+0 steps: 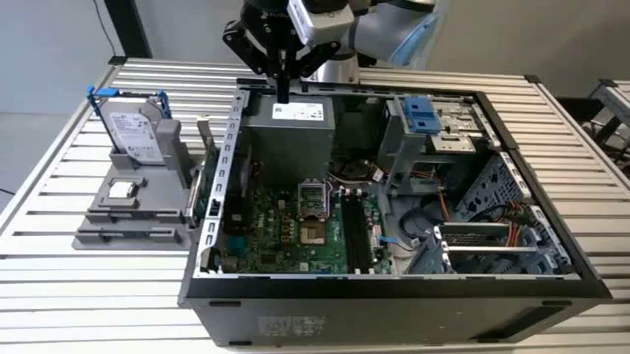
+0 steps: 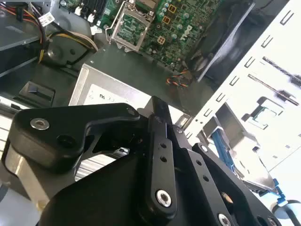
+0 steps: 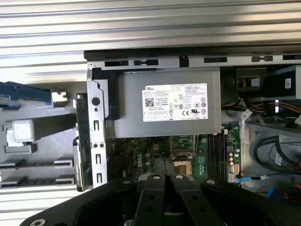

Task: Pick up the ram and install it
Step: 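Reach for the ram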

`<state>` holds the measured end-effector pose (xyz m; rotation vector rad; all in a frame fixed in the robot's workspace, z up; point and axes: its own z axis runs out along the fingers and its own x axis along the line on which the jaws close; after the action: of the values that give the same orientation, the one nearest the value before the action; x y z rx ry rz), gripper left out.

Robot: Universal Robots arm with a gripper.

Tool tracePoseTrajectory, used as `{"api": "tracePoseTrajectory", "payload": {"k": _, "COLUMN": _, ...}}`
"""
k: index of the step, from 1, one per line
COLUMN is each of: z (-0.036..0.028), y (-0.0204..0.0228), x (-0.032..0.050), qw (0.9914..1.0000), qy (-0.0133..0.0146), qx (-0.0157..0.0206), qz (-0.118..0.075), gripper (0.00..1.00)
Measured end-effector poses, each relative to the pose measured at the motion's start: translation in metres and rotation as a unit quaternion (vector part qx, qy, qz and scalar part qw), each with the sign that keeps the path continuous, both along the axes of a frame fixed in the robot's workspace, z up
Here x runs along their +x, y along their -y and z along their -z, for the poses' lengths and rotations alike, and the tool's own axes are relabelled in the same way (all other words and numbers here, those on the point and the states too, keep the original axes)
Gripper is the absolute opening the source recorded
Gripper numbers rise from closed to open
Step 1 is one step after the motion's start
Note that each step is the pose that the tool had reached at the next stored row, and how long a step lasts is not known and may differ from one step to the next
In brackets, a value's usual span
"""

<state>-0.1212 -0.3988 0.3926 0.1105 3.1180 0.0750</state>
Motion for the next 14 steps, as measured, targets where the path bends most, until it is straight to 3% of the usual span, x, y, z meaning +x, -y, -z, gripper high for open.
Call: {"api": "tracePoseTrajectory", "payload": {"k": 14, "z": 0.0, "y": 0.0, "x": -0.0013, "qw": 1.0, "qy": 0.0, "qx": 0.0, "qz": 0.0, "gripper": 0.0}}
